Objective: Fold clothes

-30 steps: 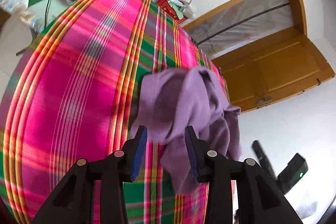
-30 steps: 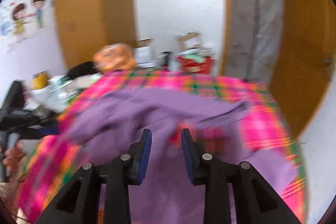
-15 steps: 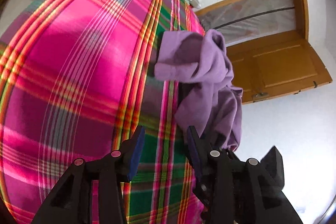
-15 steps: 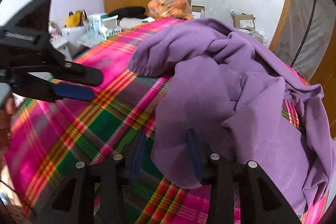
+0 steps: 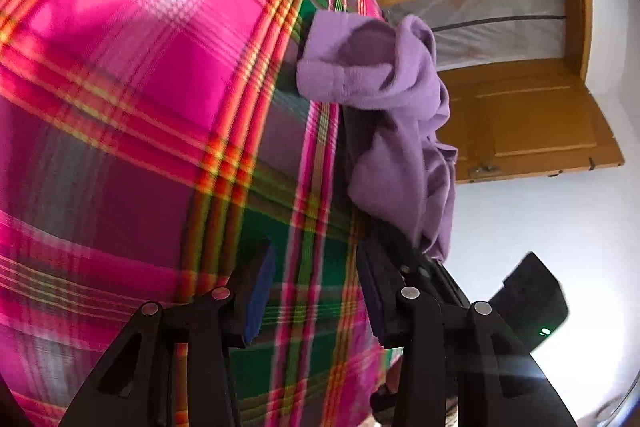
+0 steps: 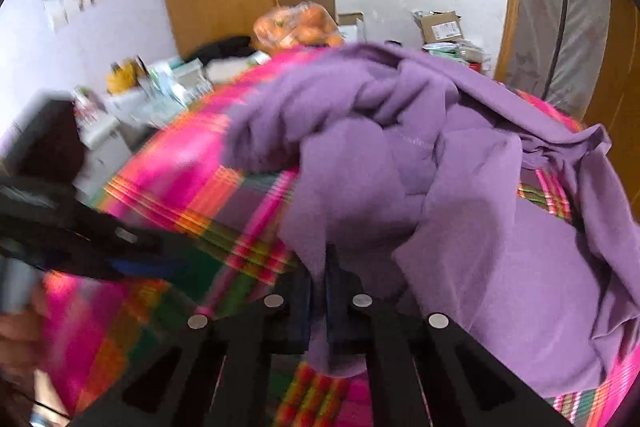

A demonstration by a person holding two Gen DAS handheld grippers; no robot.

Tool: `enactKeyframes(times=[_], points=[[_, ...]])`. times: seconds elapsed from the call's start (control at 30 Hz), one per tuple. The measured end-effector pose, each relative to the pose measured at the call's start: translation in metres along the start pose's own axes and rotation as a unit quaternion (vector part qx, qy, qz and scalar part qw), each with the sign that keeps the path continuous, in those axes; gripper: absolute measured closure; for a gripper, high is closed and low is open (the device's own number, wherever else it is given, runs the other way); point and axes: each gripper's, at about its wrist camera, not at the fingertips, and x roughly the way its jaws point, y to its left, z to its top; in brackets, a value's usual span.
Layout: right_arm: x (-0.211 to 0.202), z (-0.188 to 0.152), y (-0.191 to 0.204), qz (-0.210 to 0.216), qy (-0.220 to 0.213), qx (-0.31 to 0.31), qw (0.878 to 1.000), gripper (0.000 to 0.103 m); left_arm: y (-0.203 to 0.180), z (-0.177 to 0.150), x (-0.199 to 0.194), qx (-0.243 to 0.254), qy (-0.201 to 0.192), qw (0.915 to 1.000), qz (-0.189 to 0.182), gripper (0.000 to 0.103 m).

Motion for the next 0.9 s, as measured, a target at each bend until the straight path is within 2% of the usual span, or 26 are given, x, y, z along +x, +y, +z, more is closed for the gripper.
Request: enactKeyframes(times=[0.13, 0.27, 0.33, 0.47, 0.67, 0.77, 0.9], points=[[-0.033, 0.013, -0.002, 0.042, -0.036, 0.018, 0.998, 0.098, -0.001, -0.002, 0.006, -0.012, 0.0, 0.9998, -0.014, 0.06], [-0.053, 0.02, -0.003, 0.08, -0.051, 0.031, 0.995, 0.098, -0.002, -0.003, 0.011, -0.027, 0.004, 0.999, -0.036, 0.059], [-0.061, 0.021, -0.003, 0.101, -0.06, 0.04, 0.992, 0.098, -0.002, -0.003, 0.012, -0.031, 0.0, 0.999, -0.034, 0.051], [-0.077, 0.02, -0.006, 0.133, -0.078, 0.058, 0.986, 0.098, -0.002, 0.0, 0.014, -0.045, -0.015, 0.9985, -0.026, 0.051], [-0.091, 0.012, -0.009, 0.152, -0.085, 0.054, 0.983, 0.098, -0.011, 0.019, 0.004, -0.054, -0.061, 0.9966, 0.0, 0.051], [-0.088, 0.006, -0.018, 0.145, -0.078, 0.069, 0.984, 0.098, -0.021, 0.023, -0.001, -0.022, -0.1, 0.9941, 0.035, 0.051], [-0.078, -0.001, -0.026, 0.144, -0.063, 0.079, 0.984, 0.098, -0.022, 0.023, -0.007, 0.016, -0.128, 0.989, 0.073, 0.051]])
